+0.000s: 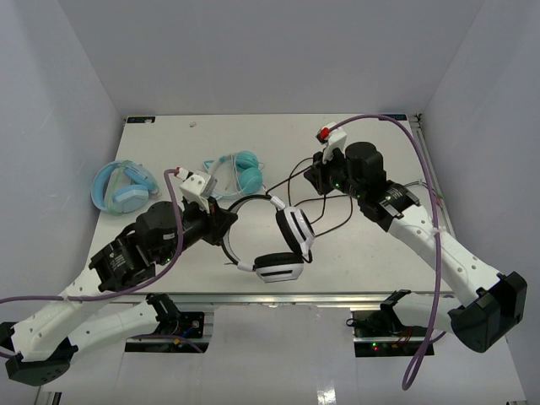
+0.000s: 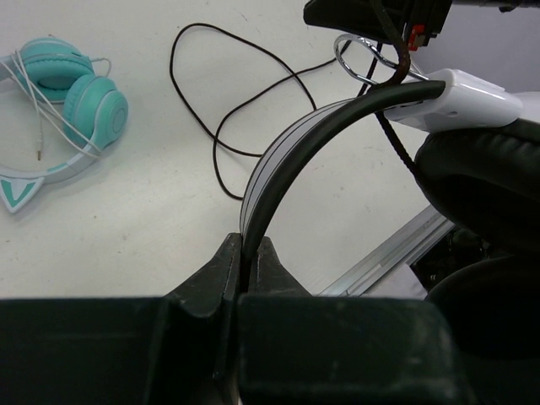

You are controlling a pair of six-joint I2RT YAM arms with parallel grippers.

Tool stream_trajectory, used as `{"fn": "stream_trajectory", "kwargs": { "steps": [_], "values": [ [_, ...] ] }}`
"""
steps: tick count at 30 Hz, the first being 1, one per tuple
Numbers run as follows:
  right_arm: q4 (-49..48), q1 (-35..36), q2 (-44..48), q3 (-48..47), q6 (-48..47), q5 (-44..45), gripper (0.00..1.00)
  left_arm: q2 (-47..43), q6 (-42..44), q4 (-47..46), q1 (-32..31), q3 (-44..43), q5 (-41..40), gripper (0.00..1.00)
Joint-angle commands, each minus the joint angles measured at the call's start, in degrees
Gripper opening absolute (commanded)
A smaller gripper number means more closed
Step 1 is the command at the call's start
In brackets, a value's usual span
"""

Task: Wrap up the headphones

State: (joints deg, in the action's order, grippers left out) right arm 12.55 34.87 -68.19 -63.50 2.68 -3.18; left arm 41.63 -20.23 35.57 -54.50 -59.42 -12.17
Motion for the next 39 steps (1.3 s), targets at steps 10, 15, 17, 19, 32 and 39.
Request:
{"fn": "stream_trajectory", "kwargs": {
  "steps": [10, 15, 17, 19, 32, 39],
  "values": [
    [-0.77, -4.86, -4.38, 3.06, 0.24, 6.54, 0.08, -6.15, -2.73, -8.35, -0.52, -5.63, 5.58, 0.00],
    [-1.66, -4.81, -3.47, 1.36, -1.10, 5.25, 0.08, -1.54, -0.60, -3.46, -0.52, -6.29, 8.48, 0.00],
    [-1.73, -4.89, -2.69, -0.36, -1.48, 5.46, 0.08, -0.52, 0.52, -2.76, -0.52, -5.06, 9.48, 0.00],
    [-1.80, -4.81, -2.15, -2.48, -1.68, 6.24, 0.08, 1.10, 1.33, -1.51, -0.52, -4.59, 11.30, 0.00],
    [-0.26, -4.81, -10.45, -15.86, -2.42, 6.19, 0.08, 8.76, 6.07, 1.18, -0.52, -3.04, 22.95, 0.00],
    [-0.15, -4.89, -10.97, -10.75, -2.42, 5.74, 0.08, 2.49, 4.35, -8.22, -0.52, -3.13, 34.97, 0.00]
  ]
}}
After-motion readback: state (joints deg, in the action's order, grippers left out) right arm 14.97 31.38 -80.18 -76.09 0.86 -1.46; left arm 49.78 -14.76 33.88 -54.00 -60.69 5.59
